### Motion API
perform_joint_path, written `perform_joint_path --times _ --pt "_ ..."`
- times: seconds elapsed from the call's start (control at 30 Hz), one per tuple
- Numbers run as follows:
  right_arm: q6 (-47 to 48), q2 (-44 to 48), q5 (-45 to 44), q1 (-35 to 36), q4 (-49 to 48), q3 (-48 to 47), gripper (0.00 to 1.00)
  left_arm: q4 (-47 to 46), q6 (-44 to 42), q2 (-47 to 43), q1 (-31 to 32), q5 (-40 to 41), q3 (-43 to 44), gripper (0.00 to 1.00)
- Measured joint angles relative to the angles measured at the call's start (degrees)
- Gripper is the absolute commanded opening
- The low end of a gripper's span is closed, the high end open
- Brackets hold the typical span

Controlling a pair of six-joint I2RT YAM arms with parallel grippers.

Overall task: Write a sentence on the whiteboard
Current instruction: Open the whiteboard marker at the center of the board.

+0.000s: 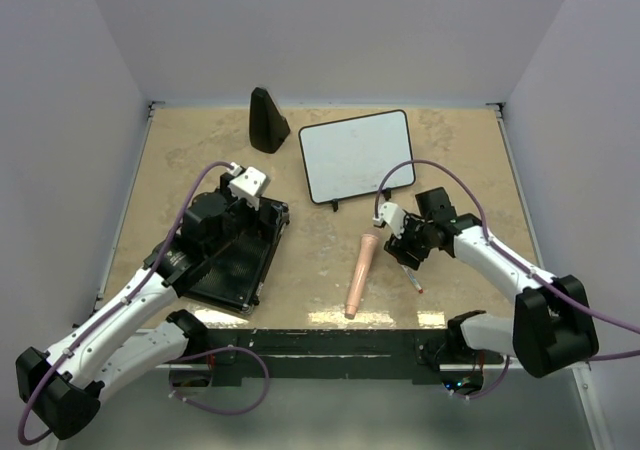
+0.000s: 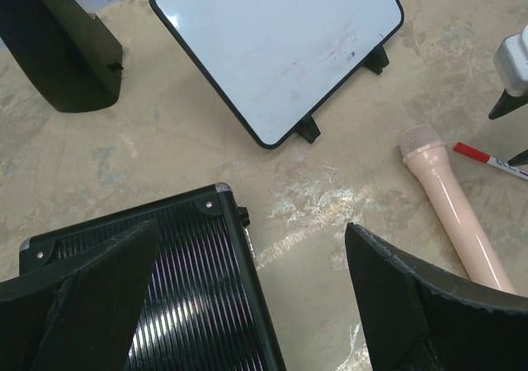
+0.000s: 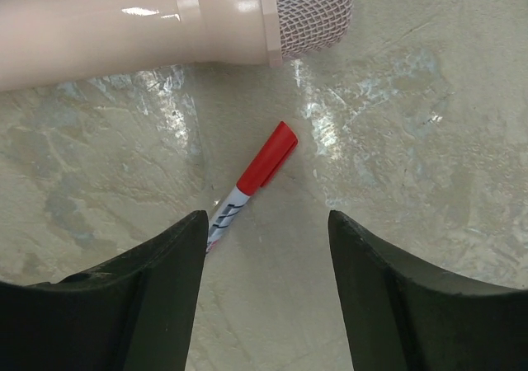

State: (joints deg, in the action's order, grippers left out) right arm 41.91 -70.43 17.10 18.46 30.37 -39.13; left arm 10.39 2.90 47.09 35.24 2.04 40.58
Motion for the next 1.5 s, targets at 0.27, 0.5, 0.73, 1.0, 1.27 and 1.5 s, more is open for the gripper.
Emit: perform_joint_path --times 0.27,0.5,0.73,1.0,1.27,1.5 --pt "0.66 -1.99 -2.38 1.86 -0.15 0.26 0.63 0.00 -0.59 -0.02 0.00 -0.07 0.00 1.00" --pt "2.40 -3.91 -4.48 2.16 -0.37 1.49 0.59 0.00 -0.63 -0.02 0.00 -0.11 -0.20 1.00" --pt "3.93 -5.46 -5.57 2.16 -0.59 2.25 0.51 -0.02 -0.66 0.04 0.00 -0.37 -0.22 1.00" --pt "4.63 -6.45 -5.68 2.27 -0.83 1.73 0.40 -0.09 -0.70 0.35 0.00 -0.90 -0.50 1.00" --pt "4.37 -8.41 -7.74 2.43 -0.85 0.24 0.31 -0.07 -0.87 0.63 0.00 -1.42 -0.96 1.00" --pt "3.74 -10.08 -9.31 2.43 -0.57 -1.07 0.39 -0.07 -1.03 0.68 0.00 -2.80 -0.96 1.00"
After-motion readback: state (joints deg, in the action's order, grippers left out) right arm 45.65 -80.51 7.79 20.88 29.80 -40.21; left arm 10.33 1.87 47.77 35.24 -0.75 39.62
